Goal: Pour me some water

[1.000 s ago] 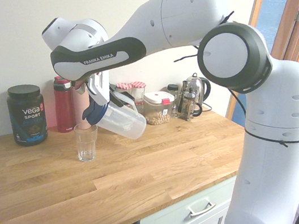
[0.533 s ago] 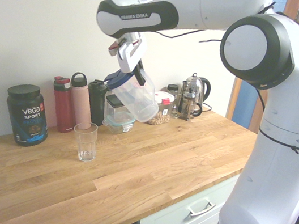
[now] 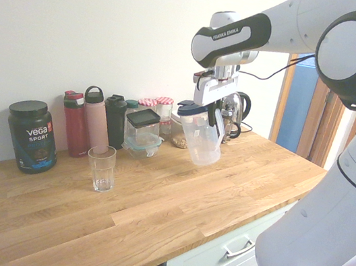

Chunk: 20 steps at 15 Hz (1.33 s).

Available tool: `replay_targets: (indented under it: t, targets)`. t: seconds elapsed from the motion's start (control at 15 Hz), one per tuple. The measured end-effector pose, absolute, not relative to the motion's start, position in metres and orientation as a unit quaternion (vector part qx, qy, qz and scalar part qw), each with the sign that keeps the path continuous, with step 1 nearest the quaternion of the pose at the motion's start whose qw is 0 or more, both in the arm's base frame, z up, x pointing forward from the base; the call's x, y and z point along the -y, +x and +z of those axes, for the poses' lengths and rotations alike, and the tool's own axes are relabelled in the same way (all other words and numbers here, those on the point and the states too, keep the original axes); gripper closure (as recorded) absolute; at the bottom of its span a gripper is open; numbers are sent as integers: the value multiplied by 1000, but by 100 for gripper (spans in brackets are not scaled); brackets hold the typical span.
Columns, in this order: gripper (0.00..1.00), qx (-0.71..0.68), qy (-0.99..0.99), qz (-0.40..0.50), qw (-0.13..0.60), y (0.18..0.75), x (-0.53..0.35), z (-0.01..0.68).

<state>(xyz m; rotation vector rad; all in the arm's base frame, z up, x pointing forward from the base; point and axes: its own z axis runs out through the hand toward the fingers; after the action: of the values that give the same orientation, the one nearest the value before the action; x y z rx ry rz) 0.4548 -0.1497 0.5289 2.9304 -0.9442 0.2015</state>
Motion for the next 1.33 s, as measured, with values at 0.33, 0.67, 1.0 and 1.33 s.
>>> replay_targets:
  t: [0.33,0.67,1.0,1.33]
  targets:
    - [100,400,905,145,-17,435,172,516]
    - [100,479,857,186,-36,427,176,492]
    - [100,494,854,159,-44,421,178,480]
    - [0,494,857,143,-42,417,177,467]
